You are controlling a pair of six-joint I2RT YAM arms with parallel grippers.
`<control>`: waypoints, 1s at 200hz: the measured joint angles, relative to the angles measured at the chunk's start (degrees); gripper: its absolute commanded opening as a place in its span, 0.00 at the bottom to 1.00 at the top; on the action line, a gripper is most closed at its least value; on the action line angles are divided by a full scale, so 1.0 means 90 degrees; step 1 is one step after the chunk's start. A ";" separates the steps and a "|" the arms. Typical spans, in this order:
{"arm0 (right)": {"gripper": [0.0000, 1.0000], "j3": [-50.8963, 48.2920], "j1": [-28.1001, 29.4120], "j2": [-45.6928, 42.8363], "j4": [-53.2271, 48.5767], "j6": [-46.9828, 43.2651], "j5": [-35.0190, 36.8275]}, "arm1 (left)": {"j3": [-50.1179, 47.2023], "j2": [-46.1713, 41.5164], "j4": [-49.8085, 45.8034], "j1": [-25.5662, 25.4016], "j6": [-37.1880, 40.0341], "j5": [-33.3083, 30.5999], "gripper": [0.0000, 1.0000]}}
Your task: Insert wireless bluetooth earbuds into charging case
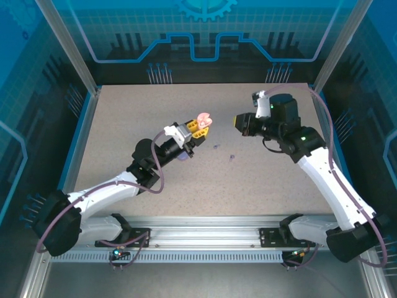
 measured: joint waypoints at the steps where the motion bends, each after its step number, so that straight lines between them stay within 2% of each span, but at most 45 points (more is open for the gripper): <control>1: 0.12 0.0034 0.0000 -0.0007 0.0012 -0.0002 -0.0012 | 0.0000 0.0000 0.0000 0.0000 0.0000 0.0005 0.00; 58: 0.12 0.0911 -0.0015 -0.0148 0.0605 -0.0092 -0.0571 | 0.0187 0.0163 0.0005 0.0000 0.0000 0.0189 0.00; 127: 0.13 0.0529 -0.0012 -0.0304 0.1513 -0.0017 -0.1282 | 0.0444 0.0313 0.0032 -0.0010 -0.0002 0.0253 0.00; 200: 0.13 0.0274 0.0204 -0.0104 0.1753 -0.0022 -0.1569 | 0.0510 0.0461 0.0046 -0.0056 -0.0005 0.0299 0.00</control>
